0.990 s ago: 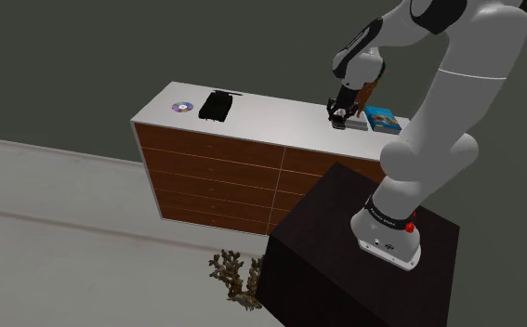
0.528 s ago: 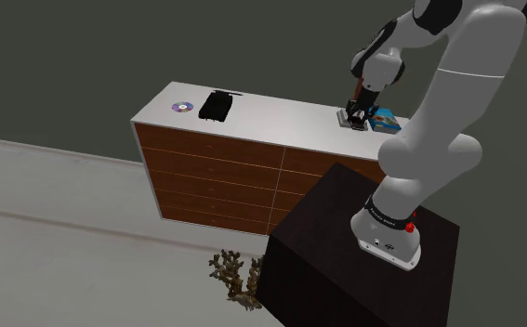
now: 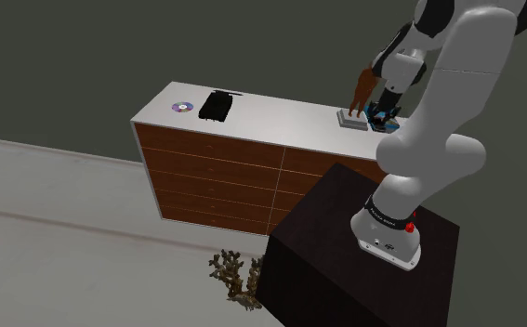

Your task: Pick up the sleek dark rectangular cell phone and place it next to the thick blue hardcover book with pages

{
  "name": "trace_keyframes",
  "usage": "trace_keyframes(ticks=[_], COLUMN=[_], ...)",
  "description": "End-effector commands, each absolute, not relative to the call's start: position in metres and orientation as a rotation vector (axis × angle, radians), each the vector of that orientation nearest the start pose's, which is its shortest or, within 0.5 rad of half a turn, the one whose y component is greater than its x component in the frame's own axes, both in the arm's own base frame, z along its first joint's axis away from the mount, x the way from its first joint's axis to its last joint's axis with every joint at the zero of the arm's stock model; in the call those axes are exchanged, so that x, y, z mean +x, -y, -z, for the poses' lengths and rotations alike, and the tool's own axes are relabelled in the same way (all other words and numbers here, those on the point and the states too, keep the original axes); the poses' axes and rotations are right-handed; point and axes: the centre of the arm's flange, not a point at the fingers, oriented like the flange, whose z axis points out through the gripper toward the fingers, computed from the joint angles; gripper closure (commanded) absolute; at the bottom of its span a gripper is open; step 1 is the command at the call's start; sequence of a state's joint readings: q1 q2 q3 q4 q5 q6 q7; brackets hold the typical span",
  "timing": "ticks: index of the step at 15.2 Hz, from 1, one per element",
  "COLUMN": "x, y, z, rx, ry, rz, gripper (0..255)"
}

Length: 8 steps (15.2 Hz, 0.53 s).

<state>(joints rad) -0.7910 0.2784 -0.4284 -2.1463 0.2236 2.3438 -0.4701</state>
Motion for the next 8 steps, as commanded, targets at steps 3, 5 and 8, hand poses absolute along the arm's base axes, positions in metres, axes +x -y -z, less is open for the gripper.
trace_keyframes(ticks=[3, 5, 8], x=[0.158, 0.138, 0.109], y=[0.561, 0.578, 0.605], z=[-0.28, -0.28, -0.28], rx=[-2.774, -2.774, -2.774], ry=[-1.333, -1.333, -1.333], rz=[-0.002, -0.002, -0.002], gripper=[255, 255, 255])
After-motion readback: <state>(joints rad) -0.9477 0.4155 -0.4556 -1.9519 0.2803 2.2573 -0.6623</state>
